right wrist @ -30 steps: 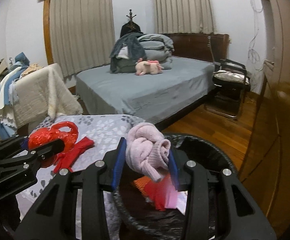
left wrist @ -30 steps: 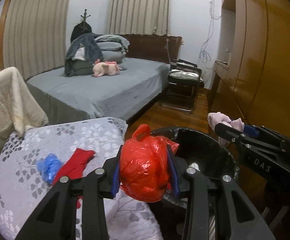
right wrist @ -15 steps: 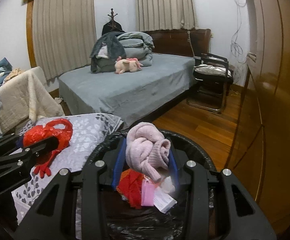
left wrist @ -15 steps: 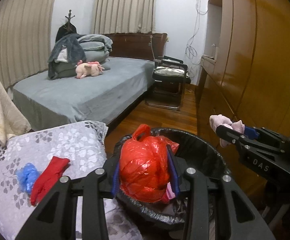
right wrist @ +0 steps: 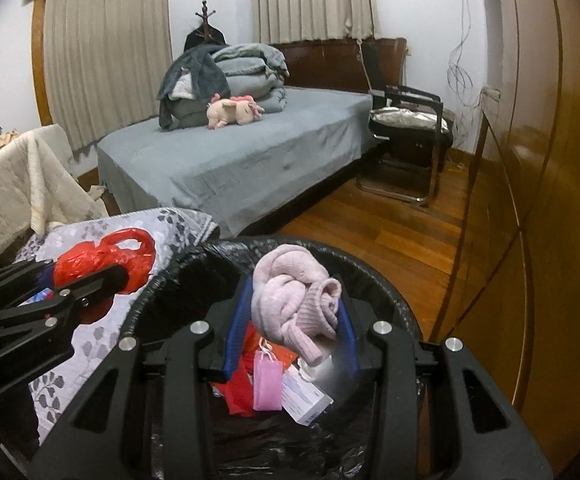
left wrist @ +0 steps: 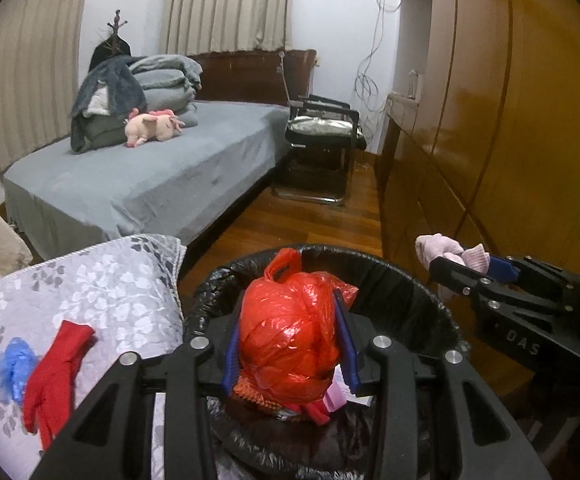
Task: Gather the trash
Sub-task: 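Open both tools to drop the pink sock and red bag into the bin, then move both tools back over the mattress toward the red glove and blue bag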
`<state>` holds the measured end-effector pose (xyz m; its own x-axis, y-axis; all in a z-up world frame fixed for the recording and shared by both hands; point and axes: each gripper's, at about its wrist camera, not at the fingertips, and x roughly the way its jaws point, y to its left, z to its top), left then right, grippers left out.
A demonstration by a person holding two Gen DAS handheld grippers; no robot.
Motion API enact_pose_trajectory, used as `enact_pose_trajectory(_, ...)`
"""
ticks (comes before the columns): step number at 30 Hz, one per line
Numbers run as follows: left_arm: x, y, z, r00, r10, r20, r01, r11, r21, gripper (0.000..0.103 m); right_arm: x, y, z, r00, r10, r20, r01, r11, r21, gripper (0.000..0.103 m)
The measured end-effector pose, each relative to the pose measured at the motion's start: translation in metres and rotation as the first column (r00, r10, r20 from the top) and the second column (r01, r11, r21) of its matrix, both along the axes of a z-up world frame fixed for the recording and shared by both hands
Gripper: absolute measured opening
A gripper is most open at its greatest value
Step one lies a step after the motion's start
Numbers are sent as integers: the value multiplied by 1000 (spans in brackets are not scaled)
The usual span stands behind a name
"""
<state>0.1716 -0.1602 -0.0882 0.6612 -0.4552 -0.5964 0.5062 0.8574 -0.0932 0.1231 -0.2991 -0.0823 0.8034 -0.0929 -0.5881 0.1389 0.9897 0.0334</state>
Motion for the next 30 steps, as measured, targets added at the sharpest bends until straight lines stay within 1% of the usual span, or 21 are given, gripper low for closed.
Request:
enact_pose_trajectory(4, 10, -6, -13, 1000, -6, -30, 6, 1000, 5, 39, 6, -4, -12, 1000, -10, -28, 10, 1000, 2, 40)
enact_pose_trajectory(6, 13, -9, -18, 999, -15, -40, 15, 1000, 6, 40, 7, -5, -16, 999, -18, -36, 18, 1000, 2, 44)
enact_pose_trajectory(7, 14, -10, -20, 999, -25, -47, 26, 1000, 5, 41, 8, -6, -18, 999, -20, -40, 20, 1000, 4, 48)
enact_pose_trajectory(8, 16, -11, -22, 998, -36, -56, 37, 999, 5, 43, 9, -7, -19, 999, -26, -39, 27, 1000, 3, 54)
enact_pose_trajectory(9, 17, -10, -24, 997, -40, -62, 41, 999, 4, 46, 9, -7, -20, 999, -30, -39, 30, 1000, 0, 56)
enact_pose_trajectory(10, 18, -9, -25, 997, -44, -69, 44, 999, 0, 53, 7, -7, -21, 999, -31, -39, 31, 1000, -2, 57)
enact_pose_trajectory(11, 18, -8, -25, 996, -42, -73, 42, 999, -2, 58, 6, -8, -21, 999, -34, -39, 34, 999, -2, 61)
enact_pose_trajectory(12, 18, -7, -26, 997, -38, -73, 38, 999, -1, 60, 5, -10, -20, 999, -38, -35, 38, 999, -2, 66)
enact_pose_trajectory(13, 17, -4, -26, 997, -33, -72, 33, 999, -1, 61, 4, -10, -18, 999, -42, -28, 42, 999, -2, 69)
enact_pose_trajectory(15, 15, 4, -23, 998, -20, -68, 19, 1000, -2, 65, 1, -11, -14, 999, -42, -13, 42, 999, -1, 82)
enact_pose_trajectory(17, 13, 11, -20, 998, 1, -58, -1, 1000, 0, 74, -3, -9, -7, 999, -43, 9, 43, 999, -3, 92)
enact_pose_trajectory(18, 11, 17, -18, 998, 13, -54, -13, 1000, -3, 77, -5, -7, -4, 999, -35, 19, 35, 999, 3, 92)
enact_pose_trajectory(20, 8, 26, -13, 998, 35, -47, -35, 999, -4, 86, -6, -4, 3, 999, -18, 30, 17, 1000, 18, 96)
enact_pose_trajectory(22, 3, 42, -6, 997, 74, -32, -74, 997, -6, 92, -9, 3, 9, 999, -6, 43, 6, 1000, 19, 96)
enact_pose_trajectory(25, -4, 64, 1, 993, 116, -22, -116, 993, -13, 96, -9, 17, 19, 998, 21, 64, -22, 999, 25, 96)
enact_pose_trajectory(30, -17, 109, 12, 979, 205, -1, -205, 979, -17, 97, -8, 42, 31, 994, 72, 84, -75, 997, 30, 97)
